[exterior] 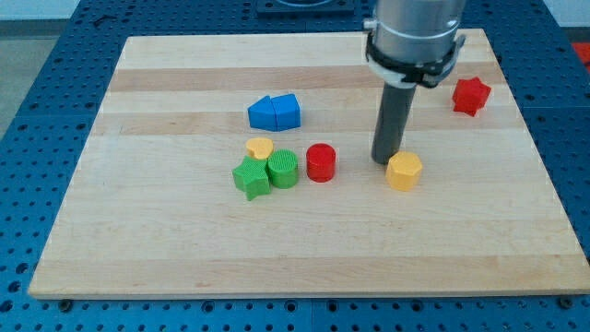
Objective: Slide the yellow hexagon towards the right side of the board
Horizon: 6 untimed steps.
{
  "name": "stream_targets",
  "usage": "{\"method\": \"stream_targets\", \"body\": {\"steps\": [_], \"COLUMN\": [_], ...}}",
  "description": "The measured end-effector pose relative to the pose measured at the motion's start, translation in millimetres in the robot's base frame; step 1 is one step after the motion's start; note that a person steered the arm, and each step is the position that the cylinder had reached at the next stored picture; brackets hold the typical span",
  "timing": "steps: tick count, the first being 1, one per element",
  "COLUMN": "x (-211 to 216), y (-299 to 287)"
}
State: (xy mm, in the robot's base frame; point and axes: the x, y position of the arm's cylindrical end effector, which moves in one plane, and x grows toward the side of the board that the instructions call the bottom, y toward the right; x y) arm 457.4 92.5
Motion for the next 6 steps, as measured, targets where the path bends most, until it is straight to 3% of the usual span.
{"method": "stream_targets", "body": {"steps": [2,3,5,6], "x": [-2.0,51.3,55.2,25.2], "y": [-0.1,2.3,2.3,28.2]}}
